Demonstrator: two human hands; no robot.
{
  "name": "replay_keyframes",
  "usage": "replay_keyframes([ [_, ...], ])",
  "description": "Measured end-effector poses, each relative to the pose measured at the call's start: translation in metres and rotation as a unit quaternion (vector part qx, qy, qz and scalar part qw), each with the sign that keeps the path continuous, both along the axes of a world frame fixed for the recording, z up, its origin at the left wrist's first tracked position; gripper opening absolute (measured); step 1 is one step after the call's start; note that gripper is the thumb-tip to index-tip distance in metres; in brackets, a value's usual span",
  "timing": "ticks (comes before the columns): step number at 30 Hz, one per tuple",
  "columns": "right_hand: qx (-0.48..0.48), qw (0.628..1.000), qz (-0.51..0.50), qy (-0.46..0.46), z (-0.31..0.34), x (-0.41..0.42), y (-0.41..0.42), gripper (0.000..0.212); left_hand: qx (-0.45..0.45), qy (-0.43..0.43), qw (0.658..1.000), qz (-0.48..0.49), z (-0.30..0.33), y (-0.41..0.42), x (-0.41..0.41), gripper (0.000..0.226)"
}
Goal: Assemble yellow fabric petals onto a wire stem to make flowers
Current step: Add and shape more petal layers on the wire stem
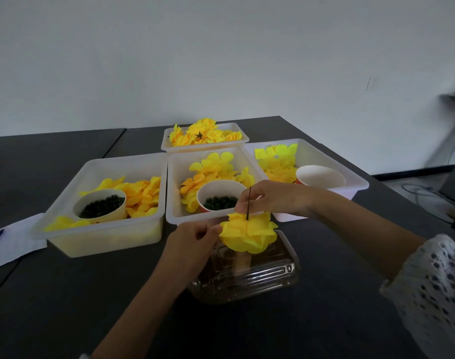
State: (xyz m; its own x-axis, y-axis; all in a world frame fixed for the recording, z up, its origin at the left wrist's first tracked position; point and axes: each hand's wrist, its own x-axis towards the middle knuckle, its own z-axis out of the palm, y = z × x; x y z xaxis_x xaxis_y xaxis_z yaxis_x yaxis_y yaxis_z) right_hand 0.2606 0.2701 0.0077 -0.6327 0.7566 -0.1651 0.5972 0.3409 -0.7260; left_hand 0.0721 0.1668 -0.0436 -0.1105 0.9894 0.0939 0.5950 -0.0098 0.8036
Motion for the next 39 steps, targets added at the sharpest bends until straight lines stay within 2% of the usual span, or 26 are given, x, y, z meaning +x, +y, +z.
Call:
replay_keyframes([
  [2, -0.016, 1.000, 0.018, -0.005, 0.003, 0.000, 0.000, 0.038, 0.005, 0.001, 1.000, 0.000, 0.000, 0.000, 0.000, 0.038],
  [5, -0.036, 0.999, 0.033, -0.004, 0.003, -0.003, 0.002, 0.034, 0.009, -0.001, 1.000, -0.005, -0.001, 0.001, 0.000, 0.037],
  [10, -0.087, 0.990, 0.078, 0.076, 0.005, -0.001, 0.004, 0.022, 0.022, -0.010, 1.000, -0.011, -0.003, 0.001, -0.002, 0.037],
  [17, -0.052, 0.987, 0.089, 0.120, 0.004, -0.004, 0.010, 0.024, 0.026, -0.013, 1.000, -0.008, -0.004, 0.004, -0.003, 0.035],
  [21, -0.083, 0.985, 0.061, 0.141, 0.004, -0.002, 0.018, 0.019, 0.020, -0.011, 1.000, -0.013, -0.004, 0.004, -0.003, 0.037],
  [28, -0.094, 0.988, 0.086, 0.085, 0.007, -0.001, 0.020, 0.012, 0.033, -0.009, 0.999, -0.010, -0.006, 0.005, -0.002, 0.043],
  [34, -0.063, 0.994, 0.089, 0.030, 0.011, -0.013, 0.018, 0.010, 0.039, -0.007, 0.999, -0.009, -0.007, 0.007, -0.003, 0.038],
  [37, -0.087, 0.991, 0.105, 0.015, 0.014, -0.019, 0.017, 0.019, 0.038, -0.011, 0.999, -0.018, -0.007, 0.007, -0.004, 0.038],
  [39, -0.117, 0.987, 0.113, 0.010, 0.014, -0.021, 0.018, 0.016, 0.040, -0.010, 0.999, -0.018, -0.007, 0.007, -0.004, 0.039],
])
